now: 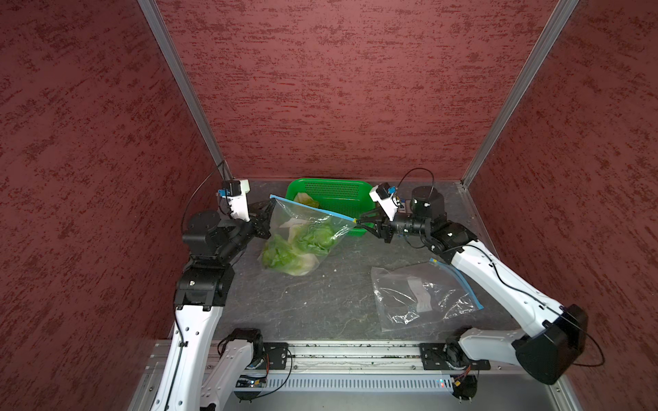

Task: Put the chinese cabbages into a zipper bag and zip it
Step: Zip the zipper on the zipper food storage bag, then place the zipper food storage bag at the center of the board.

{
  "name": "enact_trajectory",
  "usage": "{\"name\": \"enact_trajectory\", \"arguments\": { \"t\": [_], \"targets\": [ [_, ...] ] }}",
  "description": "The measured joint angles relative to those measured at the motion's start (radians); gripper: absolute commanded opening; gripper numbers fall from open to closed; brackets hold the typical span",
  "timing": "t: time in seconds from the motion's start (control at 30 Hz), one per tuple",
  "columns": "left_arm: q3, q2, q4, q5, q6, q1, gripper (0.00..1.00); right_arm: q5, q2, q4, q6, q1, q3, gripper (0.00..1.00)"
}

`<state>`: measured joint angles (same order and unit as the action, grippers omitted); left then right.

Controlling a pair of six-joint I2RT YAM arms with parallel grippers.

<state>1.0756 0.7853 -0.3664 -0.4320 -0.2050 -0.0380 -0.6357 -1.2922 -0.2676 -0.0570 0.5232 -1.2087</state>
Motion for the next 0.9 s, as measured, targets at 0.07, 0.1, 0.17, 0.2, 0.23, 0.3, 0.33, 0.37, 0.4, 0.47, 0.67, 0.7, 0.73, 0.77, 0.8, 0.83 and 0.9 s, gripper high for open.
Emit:
{"name": "enact_trajectory", "arguments": {
  "t": [0.07,0.1,0.17,0.2,0.23,0.3,0.33,0.37,0.4,0.47,0.67,0.7,0.73,0.77,0.8,0.83,0.9],
  "targets": [
    [0.002,0.000,0.003,0.000,-0.005,0.001,0.00,0.003,0.000,0.013,0.019,-0.003,-0.016,0.50],
    [0.004,0.000,0.000,0.006,-0.006,0.003,0.00,0.005,0.002,0.022,0.027,-0.003,-0.023,0.53],
    [0.016,0.000,-0.019,0.027,-0.008,0.010,0.00,0.016,0.009,0.046,0.049,-0.003,-0.026,0.61],
    [0.023,0.000,-0.028,0.039,-0.009,0.016,0.00,0.020,0.013,0.052,0.058,-0.003,-0.026,0.62],
    [0.036,0.000,-0.042,0.055,-0.010,0.025,0.00,0.029,0.018,0.063,0.071,-0.003,-0.026,0.63],
    [0.064,0.002,-0.074,0.094,-0.014,0.047,0.00,0.045,0.029,0.079,0.093,-0.003,-0.026,0.67],
    [0.082,0.004,-0.095,0.116,-0.018,0.063,0.00,0.056,0.034,0.089,0.107,-0.003,-0.024,0.68],
    [0.101,0.010,-0.115,0.138,-0.024,0.084,0.00,0.063,0.041,0.100,0.116,-0.003,-0.020,0.69],
    [0.118,0.019,-0.132,0.158,-0.028,0.106,0.00,0.070,0.047,0.108,0.126,-0.003,-0.014,0.70],
    [0.147,0.041,-0.162,0.190,-0.045,0.170,0.00,0.086,0.058,0.126,0.150,-0.003,0.005,0.71],
    [0.130,0.098,-0.187,0.203,-0.117,0.377,0.00,0.111,0.064,0.165,0.207,-0.003,0.074,0.76],
    [0.128,0.109,-0.191,0.198,-0.125,0.406,0.00,0.115,0.063,0.167,0.214,-0.003,0.080,0.76],
    [0.128,0.125,-0.192,0.194,-0.135,0.438,0.00,0.118,0.061,0.168,0.222,-0.003,0.082,0.77],
    [0.128,0.141,-0.190,0.189,-0.142,0.466,0.00,0.122,0.058,0.172,0.227,-0.003,0.082,0.77],
    [0.129,0.154,-0.190,0.187,-0.146,0.484,0.00,0.125,0.055,0.175,0.234,-0.003,0.082,0.77],
    [0.131,0.169,-0.190,0.186,-0.146,0.500,0.00,0.126,0.052,0.179,0.238,-0.003,0.082,0.78],
    [0.142,0.199,-0.190,0.190,-0.145,0.515,0.00,0.129,0.046,0.188,0.246,-0.003,0.083,0.78]
  ]
}}
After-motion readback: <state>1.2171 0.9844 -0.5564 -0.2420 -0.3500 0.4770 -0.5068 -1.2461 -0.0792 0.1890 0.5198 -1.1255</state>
